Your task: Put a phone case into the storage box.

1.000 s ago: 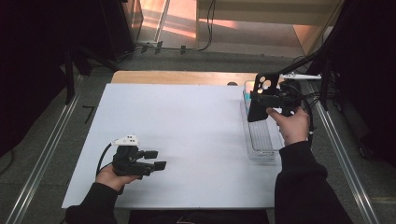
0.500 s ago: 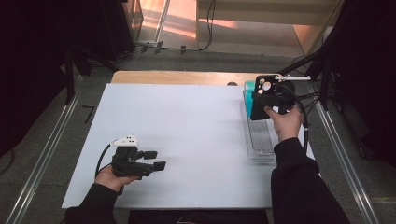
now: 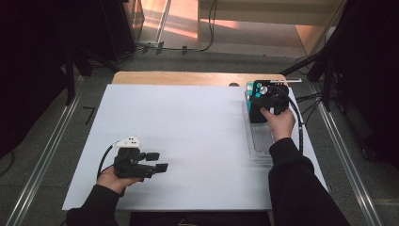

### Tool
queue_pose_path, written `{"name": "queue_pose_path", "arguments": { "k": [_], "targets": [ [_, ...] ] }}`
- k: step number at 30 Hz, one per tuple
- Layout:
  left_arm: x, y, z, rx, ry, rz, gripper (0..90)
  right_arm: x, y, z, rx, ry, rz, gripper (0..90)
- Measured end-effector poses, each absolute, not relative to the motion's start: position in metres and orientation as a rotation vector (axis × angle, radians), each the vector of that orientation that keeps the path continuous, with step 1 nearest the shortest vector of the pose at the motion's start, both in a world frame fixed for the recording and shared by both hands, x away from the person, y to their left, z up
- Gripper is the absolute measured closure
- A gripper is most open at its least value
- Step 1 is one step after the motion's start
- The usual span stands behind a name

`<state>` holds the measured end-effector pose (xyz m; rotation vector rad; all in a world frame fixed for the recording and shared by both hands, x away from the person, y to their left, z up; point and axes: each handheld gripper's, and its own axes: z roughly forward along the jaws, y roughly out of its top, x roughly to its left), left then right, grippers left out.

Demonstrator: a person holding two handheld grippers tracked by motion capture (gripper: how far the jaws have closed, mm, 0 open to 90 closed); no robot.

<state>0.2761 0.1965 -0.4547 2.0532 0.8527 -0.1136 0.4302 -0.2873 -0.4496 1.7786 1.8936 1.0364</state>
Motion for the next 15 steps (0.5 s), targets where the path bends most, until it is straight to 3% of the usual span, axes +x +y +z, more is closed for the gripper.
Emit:
{"name": "queue_pose_path", "arguments": {
  "k": [12, 15],
  "targets": [
    [0.276, 0.195, -0.455, 2.055, 0.851, -0.117, 34.7, 0.45, -0.284, -0.457, 1.81, 1.875, 0.986, 11.7],
    [0.277, 0.195, -0.455, 2.056, 0.85, -0.119, 34.6, 0.451, -0.285, -0.455, 1.79, 1.885, 1.024, 7.8]
  ]
}}
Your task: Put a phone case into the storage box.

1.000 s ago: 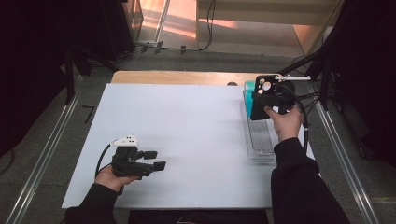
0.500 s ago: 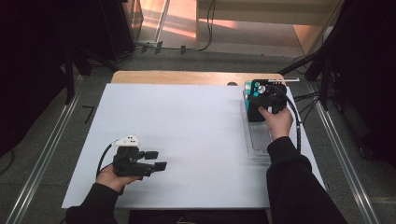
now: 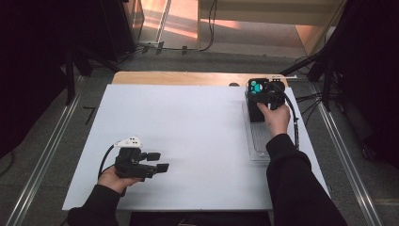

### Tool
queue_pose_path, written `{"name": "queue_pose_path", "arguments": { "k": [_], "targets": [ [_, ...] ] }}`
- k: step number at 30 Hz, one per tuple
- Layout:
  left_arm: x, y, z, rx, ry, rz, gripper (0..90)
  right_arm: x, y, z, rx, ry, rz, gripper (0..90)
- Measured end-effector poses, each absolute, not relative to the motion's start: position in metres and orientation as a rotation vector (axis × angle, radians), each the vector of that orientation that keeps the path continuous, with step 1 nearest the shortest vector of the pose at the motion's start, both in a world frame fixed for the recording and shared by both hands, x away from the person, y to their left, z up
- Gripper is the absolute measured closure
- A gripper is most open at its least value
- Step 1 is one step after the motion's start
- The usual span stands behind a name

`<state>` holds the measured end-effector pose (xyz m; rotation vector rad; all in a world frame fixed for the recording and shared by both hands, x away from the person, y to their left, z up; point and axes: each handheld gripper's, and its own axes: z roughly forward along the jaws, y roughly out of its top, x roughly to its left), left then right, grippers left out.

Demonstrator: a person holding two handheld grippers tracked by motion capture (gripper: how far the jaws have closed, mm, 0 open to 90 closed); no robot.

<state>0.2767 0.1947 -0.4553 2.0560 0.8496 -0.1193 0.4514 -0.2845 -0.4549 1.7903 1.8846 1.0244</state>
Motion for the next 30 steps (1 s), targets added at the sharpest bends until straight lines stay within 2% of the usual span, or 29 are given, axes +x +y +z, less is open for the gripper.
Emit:
{"name": "queue_pose_path", "arguments": {
  "k": [2, 10, 19, 30],
  "targets": [
    [0.277, 0.195, -0.455, 2.056, 0.849, -0.121, 34.6, 0.451, -0.285, -0.453, 1.784, 1.867, 1.041, 0.0],
    [0.278, 0.196, -0.455, 2.047, 0.86, -0.121, 34.6, 0.44, -0.282, -0.439, 1.771, 1.927, 1.056, 0.0],
    [0.28, 0.197, -0.455, 2.049, 0.866, -0.124, 34.6, 0.409, -0.261, -0.419, 1.642, 2.082, 1.135, 0.0],
    [0.281, 0.2, -0.455, 2.048, 0.877, -0.125, 34.6, 0.376, -0.231, -0.411, 1.506, 2.277, 1.272, 0.0]
  ]
}}
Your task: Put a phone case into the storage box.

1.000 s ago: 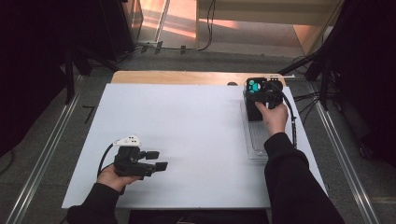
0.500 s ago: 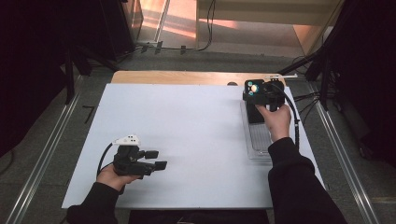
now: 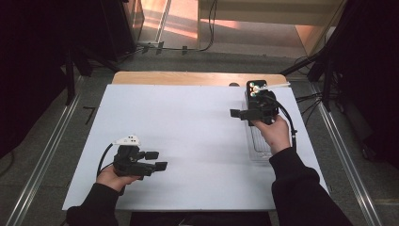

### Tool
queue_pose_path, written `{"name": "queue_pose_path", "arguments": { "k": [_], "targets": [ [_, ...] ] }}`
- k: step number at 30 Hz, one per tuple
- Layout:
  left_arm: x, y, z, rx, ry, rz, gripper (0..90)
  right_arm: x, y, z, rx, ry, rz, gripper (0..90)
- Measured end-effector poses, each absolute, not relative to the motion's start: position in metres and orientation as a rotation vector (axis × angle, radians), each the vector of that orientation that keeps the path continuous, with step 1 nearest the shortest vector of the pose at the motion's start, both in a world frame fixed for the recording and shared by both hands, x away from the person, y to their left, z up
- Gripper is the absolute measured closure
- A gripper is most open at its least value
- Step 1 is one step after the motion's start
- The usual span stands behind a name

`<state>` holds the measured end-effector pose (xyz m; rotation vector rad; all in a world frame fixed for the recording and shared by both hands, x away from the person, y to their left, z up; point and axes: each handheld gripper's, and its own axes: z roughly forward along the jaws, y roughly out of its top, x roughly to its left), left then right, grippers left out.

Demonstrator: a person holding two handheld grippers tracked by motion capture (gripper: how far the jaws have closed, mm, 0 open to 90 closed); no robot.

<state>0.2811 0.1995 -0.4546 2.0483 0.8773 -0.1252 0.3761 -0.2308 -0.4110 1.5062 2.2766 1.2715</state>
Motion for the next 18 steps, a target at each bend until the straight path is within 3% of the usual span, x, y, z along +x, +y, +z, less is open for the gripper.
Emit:
{"name": "queue_pose_path", "arguments": {
  "k": [1, 3, 15, 18],
  "targets": [
    [0.281, 0.2, -0.454, 2.049, 0.876, -0.124, 34.6, 0.373, -0.228, -0.411, 1.495, 2.29, 1.278, 0.4],
    [0.281, 0.201, -0.454, 2.046, 0.879, -0.12, 34.5, 0.368, -0.224, -0.41, 1.48, 2.3, 1.281, 12.2],
    [0.279, 0.205, -0.45, 2.038, 0.879, -0.116, 34.5, 0.329, -0.212, -0.417, 1.327, 2.445, 1.245, 13.5],
    [0.277, 0.205, -0.45, 2.037, 0.878, -0.114, 34.5, 0.319, -0.212, -0.421, 1.302, 2.465, 1.252, 19.7]
  ]
}}
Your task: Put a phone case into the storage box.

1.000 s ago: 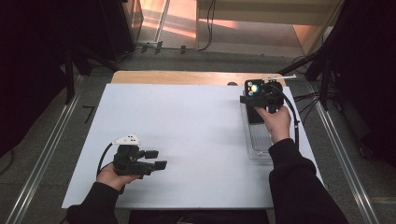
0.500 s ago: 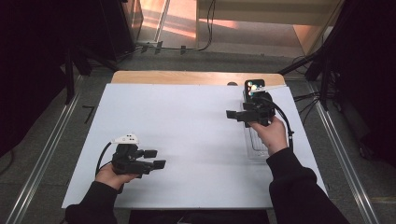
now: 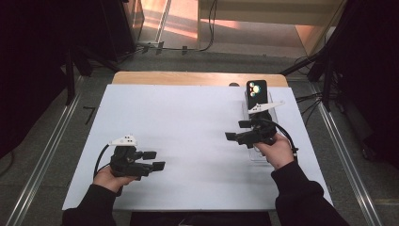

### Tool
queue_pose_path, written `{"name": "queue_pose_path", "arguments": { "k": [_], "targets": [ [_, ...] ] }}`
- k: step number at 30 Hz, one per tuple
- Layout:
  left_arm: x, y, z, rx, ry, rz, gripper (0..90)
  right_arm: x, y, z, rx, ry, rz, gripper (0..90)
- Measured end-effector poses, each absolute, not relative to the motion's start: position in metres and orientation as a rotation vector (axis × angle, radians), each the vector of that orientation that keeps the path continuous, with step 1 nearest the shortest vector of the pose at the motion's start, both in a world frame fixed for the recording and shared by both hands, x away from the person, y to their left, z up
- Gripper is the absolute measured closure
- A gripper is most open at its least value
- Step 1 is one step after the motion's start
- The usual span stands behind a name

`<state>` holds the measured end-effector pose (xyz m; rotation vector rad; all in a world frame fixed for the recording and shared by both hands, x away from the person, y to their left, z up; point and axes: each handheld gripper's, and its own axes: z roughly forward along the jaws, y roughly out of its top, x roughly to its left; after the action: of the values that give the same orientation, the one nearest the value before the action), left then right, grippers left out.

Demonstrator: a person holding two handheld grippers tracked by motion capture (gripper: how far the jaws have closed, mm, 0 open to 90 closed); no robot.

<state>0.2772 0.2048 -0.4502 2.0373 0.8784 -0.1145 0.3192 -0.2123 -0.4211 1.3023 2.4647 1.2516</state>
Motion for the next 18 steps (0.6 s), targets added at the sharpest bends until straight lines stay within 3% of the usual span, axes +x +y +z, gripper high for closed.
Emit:
{"name": "queue_pose_path", "arguments": {
  "k": [18],
  "targets": [
    [0.271, 0.203, -0.453, 2.055, 0.863, -0.121, 34.4, 0.281, -0.217, -0.448, 1.188, 2.603, 1.239, 22.4]
  ]
}}
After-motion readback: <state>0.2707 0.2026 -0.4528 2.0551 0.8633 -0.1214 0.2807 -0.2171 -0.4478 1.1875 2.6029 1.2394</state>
